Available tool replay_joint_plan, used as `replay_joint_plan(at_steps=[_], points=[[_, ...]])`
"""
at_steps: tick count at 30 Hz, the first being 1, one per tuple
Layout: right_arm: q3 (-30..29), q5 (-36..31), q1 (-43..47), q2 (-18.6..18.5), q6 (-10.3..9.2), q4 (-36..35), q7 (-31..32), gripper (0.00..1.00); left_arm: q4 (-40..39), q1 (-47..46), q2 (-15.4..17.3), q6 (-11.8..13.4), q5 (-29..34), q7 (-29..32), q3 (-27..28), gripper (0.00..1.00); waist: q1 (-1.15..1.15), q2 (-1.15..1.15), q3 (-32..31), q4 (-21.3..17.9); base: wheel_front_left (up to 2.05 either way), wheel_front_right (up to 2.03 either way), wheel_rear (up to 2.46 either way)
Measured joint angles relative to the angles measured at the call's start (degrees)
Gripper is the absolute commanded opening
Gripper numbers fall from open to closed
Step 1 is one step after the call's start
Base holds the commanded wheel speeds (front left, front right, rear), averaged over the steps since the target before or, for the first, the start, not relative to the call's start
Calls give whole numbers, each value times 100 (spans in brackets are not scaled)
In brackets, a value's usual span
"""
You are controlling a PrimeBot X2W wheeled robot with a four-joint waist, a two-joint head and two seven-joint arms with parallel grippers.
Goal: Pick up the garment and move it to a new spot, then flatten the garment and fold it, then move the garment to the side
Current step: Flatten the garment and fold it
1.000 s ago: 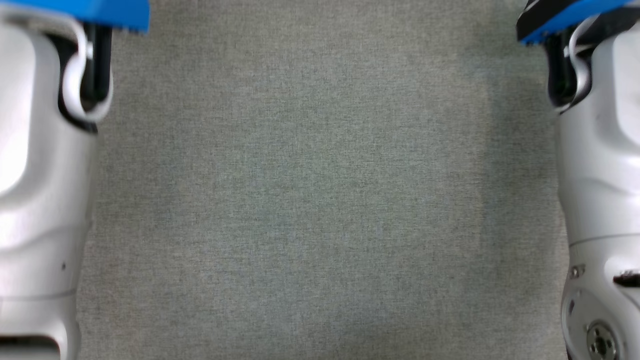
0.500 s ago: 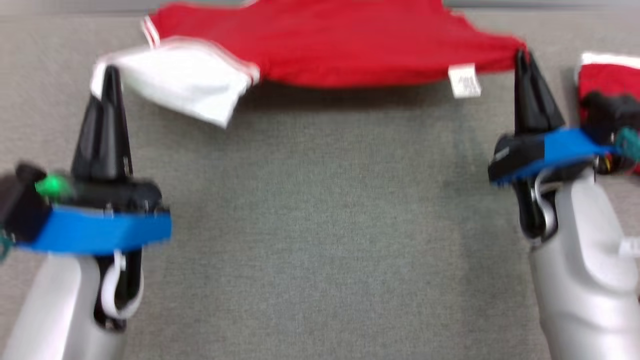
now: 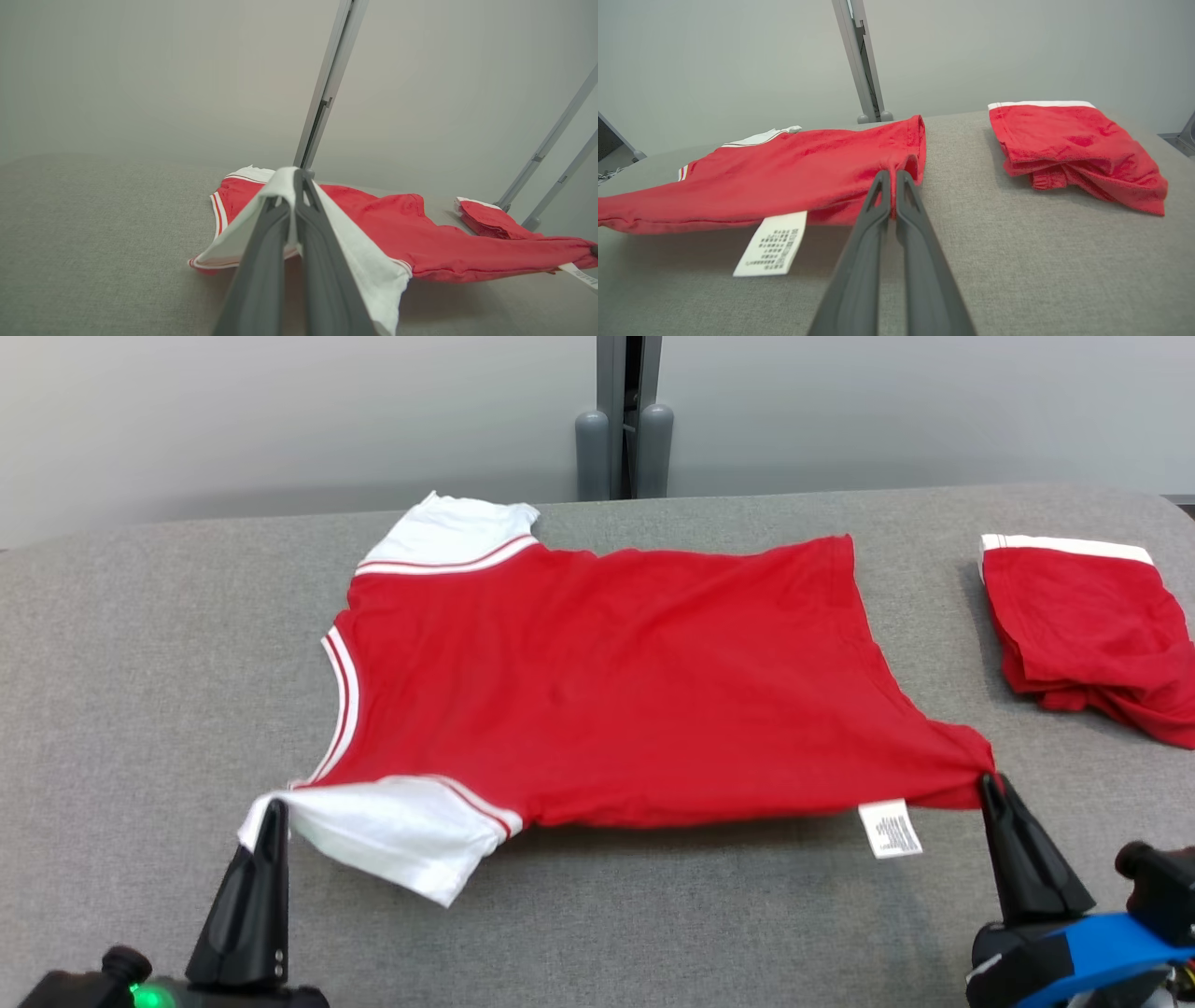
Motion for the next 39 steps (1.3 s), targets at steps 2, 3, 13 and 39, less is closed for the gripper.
replay_joint_plan(at_steps=[2,3,13,39], points=[[9,10,178,0,0,-129,93,0,-15,186,34,23,-3,24,-16,0,0,0,-27,-11,0,0,0],[23,10,232,-1,0,-148,121,0,4,221,38,20,-3,43,-49,0,0,0,-36,-13,0,0,0],[207,-178,209,0,0,209,224,0,567,46,-115,-178,-99,93,-353,0,2,0,-31,-25,0,0,0],[162,233,-2007,-2,0,2484,-447,0,3238,-3158,-520,-628,407,-422,-455,0,3,0,778,-175,0,0,0]])
